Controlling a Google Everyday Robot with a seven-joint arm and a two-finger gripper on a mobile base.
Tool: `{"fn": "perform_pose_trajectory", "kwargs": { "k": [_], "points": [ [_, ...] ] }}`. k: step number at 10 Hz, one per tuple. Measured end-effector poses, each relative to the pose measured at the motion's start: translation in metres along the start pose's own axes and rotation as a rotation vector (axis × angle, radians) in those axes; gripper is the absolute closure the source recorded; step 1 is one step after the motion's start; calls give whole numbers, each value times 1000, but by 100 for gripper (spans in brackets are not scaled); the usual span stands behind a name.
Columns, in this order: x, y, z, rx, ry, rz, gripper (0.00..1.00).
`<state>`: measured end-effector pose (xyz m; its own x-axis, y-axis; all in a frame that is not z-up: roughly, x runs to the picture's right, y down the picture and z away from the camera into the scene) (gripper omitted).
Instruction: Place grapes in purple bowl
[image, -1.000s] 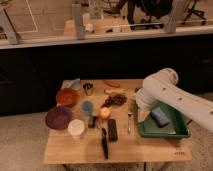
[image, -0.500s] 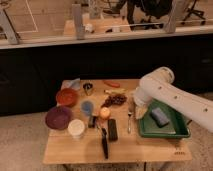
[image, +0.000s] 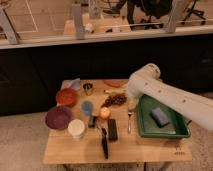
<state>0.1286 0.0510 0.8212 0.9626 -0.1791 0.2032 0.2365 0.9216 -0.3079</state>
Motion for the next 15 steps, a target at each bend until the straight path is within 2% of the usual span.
{"fn": "perform_pose_trajectory", "kwargs": {
  "k": [3,5,6,9,10,13,15],
  "points": [
    [-18,-6,33,19,-9,-50,20],
    [-29,-20,55,16,-42,-82,20],
    [-35,-23,63,11,-64,-90,20],
    [-37,-25,82,-17,-180,-101,20],
    [-41,-25,87,-33,-200,-119,20],
    [-38,-21,99,-62,-208,-128,20],
    [-34,-16,115,-97,-204,-118,20]
  ]
}}
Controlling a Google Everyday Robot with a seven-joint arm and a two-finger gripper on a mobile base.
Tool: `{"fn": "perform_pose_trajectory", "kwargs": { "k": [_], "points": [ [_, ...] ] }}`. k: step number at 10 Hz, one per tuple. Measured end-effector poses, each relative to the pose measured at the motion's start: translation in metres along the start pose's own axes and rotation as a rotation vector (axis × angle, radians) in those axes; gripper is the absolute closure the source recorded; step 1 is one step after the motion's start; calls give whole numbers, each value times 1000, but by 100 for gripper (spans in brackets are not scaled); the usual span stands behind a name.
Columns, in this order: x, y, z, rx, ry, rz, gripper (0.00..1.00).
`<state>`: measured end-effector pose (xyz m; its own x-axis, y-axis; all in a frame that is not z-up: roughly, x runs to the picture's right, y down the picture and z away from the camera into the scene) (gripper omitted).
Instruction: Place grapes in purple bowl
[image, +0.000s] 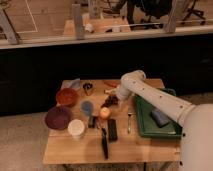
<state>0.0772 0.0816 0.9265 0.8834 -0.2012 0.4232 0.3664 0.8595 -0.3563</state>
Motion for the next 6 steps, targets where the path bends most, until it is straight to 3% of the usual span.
{"fn": "perform_pose_trajectory", "kwargs": {
  "k": [2,6],
  "points": [
    [7,2,10,-18,2,18,22],
    [17,2,11,-24,-1,49,62]
  ]
}}
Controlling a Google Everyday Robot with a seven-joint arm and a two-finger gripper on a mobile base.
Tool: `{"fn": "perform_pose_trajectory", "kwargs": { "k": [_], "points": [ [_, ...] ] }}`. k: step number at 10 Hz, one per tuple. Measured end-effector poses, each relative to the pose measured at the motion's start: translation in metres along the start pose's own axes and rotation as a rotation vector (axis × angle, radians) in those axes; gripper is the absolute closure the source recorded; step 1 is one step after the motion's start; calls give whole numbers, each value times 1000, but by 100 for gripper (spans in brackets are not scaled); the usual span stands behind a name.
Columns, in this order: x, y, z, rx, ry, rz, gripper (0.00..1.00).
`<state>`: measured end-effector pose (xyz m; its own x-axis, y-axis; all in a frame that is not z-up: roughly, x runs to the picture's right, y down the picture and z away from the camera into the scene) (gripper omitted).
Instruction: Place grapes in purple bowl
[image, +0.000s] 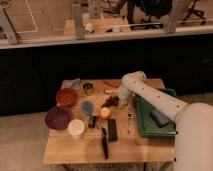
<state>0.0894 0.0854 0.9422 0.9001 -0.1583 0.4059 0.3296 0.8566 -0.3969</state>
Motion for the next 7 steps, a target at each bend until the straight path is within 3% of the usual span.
{"fn": "perform_pose_trajectory", "kwargs": {
  "k": [2,4,7],
  "points": [
    [0,0,-6,2,-5,4,80],
    [-4,-1,-26,31,-15,1,98],
    [-21,-8,-83,102,-32,-16,100]
  ]
}}
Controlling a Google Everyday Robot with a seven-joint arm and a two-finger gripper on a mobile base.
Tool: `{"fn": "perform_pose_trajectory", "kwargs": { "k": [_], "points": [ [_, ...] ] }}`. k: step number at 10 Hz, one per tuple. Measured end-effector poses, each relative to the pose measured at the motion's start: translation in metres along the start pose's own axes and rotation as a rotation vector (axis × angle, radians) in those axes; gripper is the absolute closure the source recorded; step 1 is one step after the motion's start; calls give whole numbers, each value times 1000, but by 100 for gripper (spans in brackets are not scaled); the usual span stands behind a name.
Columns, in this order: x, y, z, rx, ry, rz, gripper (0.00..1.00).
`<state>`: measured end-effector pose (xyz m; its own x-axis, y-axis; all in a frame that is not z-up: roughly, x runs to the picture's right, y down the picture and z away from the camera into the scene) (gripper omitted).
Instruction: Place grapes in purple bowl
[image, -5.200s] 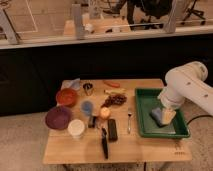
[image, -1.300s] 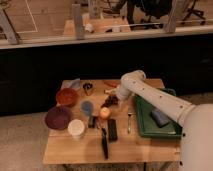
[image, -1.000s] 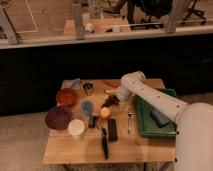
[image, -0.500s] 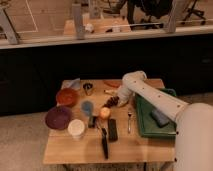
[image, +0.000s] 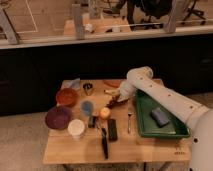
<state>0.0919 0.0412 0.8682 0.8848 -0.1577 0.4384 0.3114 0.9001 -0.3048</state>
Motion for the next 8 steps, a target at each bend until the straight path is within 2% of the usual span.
{"fn": "perform_pose_trajectory", "kwargs": {
  "k": [4,5,8],
  "points": [
    [-47,-25,-84,101,-39,-84,100],
    [-68,-33,-109,129,-60,-130,100],
    [-122,-52,-164,182,-113,-258,100]
  ]
}}
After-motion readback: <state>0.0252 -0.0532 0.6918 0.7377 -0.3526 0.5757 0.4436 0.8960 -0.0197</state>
